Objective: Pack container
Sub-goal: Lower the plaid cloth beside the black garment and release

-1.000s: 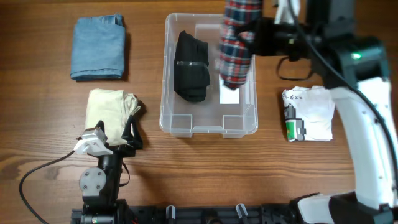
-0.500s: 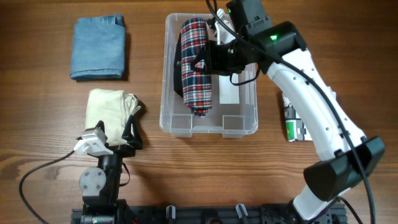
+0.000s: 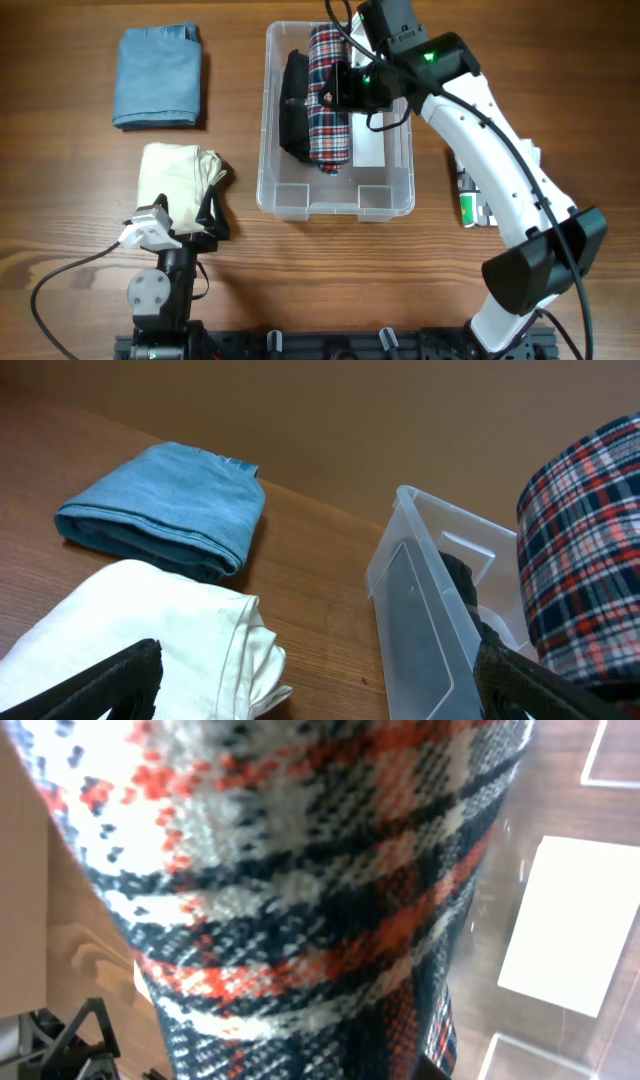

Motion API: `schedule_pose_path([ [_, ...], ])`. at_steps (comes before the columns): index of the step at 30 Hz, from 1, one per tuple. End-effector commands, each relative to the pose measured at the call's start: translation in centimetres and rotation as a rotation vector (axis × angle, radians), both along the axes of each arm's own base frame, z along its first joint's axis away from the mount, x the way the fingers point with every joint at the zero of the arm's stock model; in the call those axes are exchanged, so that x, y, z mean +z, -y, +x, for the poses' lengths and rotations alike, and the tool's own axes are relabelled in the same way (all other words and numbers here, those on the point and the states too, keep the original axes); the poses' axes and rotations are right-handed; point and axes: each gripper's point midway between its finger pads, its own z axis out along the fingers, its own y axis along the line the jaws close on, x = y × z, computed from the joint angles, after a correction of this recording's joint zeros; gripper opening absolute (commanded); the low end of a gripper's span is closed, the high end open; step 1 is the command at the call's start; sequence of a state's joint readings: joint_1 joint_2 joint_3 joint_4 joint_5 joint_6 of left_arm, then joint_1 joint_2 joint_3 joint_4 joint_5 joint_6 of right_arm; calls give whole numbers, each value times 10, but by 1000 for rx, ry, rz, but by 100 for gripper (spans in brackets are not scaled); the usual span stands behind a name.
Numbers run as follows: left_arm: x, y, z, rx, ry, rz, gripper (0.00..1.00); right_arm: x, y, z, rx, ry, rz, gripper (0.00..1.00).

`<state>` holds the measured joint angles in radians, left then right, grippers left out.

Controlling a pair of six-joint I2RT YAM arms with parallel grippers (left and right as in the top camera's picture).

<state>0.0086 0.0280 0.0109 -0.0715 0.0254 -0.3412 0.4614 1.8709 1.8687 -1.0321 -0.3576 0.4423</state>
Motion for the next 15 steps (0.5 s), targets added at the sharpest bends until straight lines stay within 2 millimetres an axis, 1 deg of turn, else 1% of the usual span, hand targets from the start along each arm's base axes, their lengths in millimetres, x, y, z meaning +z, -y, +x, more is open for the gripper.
schedule_pose_path([
  [1,-3,0,0,-6,-6,19,100,-1,-24,3,65,-24,113,22],
  [3,-3,0,0,-6,-6,19,100,-19,-31,14,67,-35,116,28],
  [5,-3,0,0,-6,-6,19,100,-35,-32,18,66,-61,102,30],
  [8,-3,0,0,-6,-6,19,100,-69,-26,24,43,-129,61,33],
  [10,-3,0,0,-6,-6,19,100,-87,-13,31,3,-147,8,34],
  [11,-3,0,0,-6,-6,19,100,-90,-8,34,-14,-144,-15,34],
  [12,-3,0,0,-6,-6,19,100,-94,3,39,-44,-133,-56,34],
  [13,-3,0,0,-6,-6,19,100,-97,12,43,-69,-122,-90,37],
  [15,-3,0,0,-6,-6,19,100,-100,26,49,-104,-114,-132,51],
])
